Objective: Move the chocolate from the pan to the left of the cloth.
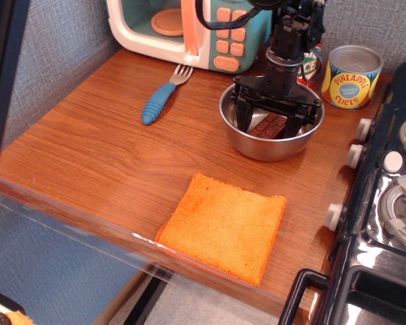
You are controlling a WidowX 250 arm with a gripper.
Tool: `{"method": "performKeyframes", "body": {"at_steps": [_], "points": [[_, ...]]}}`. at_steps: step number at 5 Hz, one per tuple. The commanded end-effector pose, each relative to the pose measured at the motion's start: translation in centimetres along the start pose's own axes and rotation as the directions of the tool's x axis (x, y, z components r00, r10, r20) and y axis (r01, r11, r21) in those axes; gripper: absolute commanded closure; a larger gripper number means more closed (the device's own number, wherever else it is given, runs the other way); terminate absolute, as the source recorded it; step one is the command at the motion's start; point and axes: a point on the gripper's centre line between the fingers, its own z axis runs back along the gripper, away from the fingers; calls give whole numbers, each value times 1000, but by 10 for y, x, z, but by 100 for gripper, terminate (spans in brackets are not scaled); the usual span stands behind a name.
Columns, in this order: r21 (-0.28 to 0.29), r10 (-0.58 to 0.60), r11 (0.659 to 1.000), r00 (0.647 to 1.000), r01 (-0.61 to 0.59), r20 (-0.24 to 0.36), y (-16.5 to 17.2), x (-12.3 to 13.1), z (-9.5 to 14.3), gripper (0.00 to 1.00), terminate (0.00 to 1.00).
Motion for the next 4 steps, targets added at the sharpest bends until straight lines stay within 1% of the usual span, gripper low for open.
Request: {"method": "performKeyframes", "body": {"at_steps": [1,2,3,4], "points": [[-39,25,999,998,-23,51,6,8,20,100,0],[-91,49,995,993,-39,105,4,20,39,100,0],[-147,60,989,984,-35,167,0,33,65,100,0],[-202,64,979,967,-13,248,-4,40,104,100,0]]}}
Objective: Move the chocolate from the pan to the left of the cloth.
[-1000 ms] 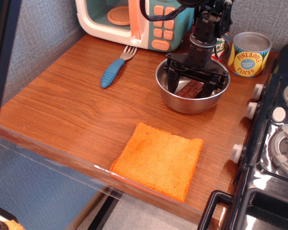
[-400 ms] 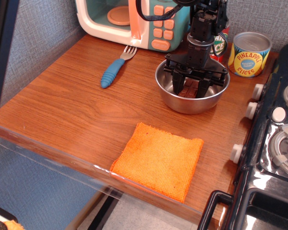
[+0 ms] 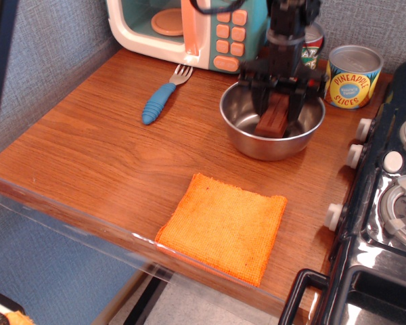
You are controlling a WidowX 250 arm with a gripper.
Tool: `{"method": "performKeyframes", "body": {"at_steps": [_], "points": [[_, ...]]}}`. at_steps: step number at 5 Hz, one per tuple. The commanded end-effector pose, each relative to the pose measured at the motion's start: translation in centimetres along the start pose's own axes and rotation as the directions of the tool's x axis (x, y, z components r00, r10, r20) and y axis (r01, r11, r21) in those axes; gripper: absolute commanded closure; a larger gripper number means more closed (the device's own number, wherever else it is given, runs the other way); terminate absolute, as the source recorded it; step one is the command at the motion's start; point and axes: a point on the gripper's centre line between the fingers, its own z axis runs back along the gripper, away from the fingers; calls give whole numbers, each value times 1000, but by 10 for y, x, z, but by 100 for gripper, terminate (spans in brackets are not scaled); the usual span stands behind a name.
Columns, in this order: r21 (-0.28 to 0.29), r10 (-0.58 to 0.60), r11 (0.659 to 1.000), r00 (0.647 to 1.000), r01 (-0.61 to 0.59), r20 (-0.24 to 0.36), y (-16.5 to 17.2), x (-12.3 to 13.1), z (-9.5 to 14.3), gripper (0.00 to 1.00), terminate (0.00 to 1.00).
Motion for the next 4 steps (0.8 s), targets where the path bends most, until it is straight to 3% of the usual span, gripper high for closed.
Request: {"method": "performKeyframes", "body": {"at_steps": [1,2,3,4], "points": [[-106,-23,993,978,46,209,-12,11,99,100,0],[-94,-56,993,979,76,197,-6,-25,110,100,0],[-92,-84,991,988,97,129,6,-69,101,100,0],[-46,-160,986,985,163,61,12,-113,83,100,0]]}}
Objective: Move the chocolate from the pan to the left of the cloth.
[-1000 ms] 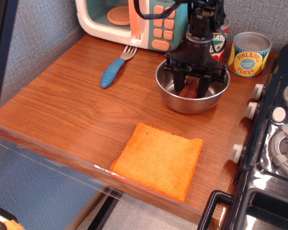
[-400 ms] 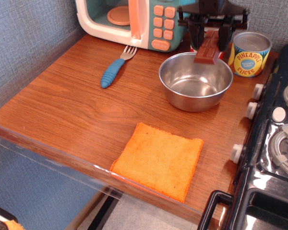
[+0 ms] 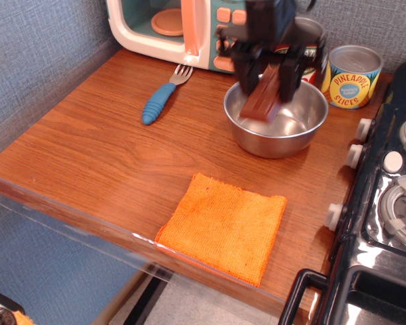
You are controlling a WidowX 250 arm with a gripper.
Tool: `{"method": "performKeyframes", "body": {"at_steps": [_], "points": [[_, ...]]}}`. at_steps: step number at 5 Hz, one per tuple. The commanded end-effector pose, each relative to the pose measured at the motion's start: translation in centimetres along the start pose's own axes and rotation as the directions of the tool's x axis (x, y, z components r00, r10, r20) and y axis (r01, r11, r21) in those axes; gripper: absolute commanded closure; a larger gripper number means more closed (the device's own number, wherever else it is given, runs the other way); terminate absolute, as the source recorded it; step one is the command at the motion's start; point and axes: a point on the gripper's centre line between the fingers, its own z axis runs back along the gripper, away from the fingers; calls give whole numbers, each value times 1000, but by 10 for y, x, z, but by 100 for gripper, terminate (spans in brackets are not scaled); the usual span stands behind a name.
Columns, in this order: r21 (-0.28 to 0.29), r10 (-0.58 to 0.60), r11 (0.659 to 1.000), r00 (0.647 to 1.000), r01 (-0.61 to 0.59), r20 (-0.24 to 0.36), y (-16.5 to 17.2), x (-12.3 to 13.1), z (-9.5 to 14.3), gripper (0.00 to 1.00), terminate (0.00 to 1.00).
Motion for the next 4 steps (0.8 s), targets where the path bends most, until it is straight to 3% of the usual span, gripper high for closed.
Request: {"method": "performKeyframes", "body": {"at_steps": [1,4], "points": [[63,-143,987,989,145,-38,-2,-60,-4,100,0],[95,-162,981,985,167,-59,-9,-73,-14,100,0]]}}
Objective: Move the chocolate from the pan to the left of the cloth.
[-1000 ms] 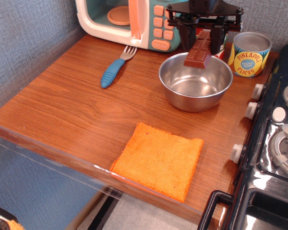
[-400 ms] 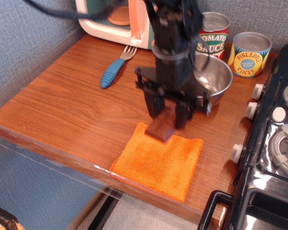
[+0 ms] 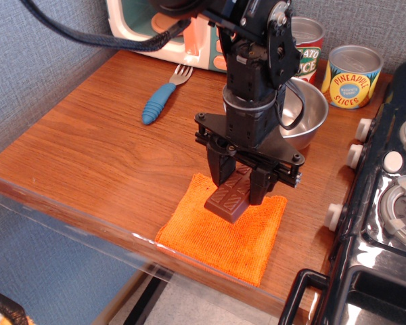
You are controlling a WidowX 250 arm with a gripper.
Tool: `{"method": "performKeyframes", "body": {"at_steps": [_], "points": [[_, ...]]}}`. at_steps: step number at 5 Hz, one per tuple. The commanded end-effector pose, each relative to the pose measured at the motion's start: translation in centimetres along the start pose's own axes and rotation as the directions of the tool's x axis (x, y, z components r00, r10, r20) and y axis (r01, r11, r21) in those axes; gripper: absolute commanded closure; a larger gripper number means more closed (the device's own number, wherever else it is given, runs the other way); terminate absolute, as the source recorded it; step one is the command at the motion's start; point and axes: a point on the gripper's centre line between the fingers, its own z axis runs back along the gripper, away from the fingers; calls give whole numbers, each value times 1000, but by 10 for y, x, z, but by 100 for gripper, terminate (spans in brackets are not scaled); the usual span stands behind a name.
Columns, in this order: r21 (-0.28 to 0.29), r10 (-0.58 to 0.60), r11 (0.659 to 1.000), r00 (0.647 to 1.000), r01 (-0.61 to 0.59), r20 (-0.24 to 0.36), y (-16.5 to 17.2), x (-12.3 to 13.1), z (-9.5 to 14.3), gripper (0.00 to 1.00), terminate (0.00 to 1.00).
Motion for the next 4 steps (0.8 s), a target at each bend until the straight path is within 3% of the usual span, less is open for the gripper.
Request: {"method": "performKeyframes", "body": {"at_steps": [1,3,4], "points": [[15,7,1000,998,-8,56,9,3,20,100,0],[134,102,985,993,-109,58,67,-15,33,100,0],[141,159,976,986,-165,59,88,-18,31,100,0]]}}
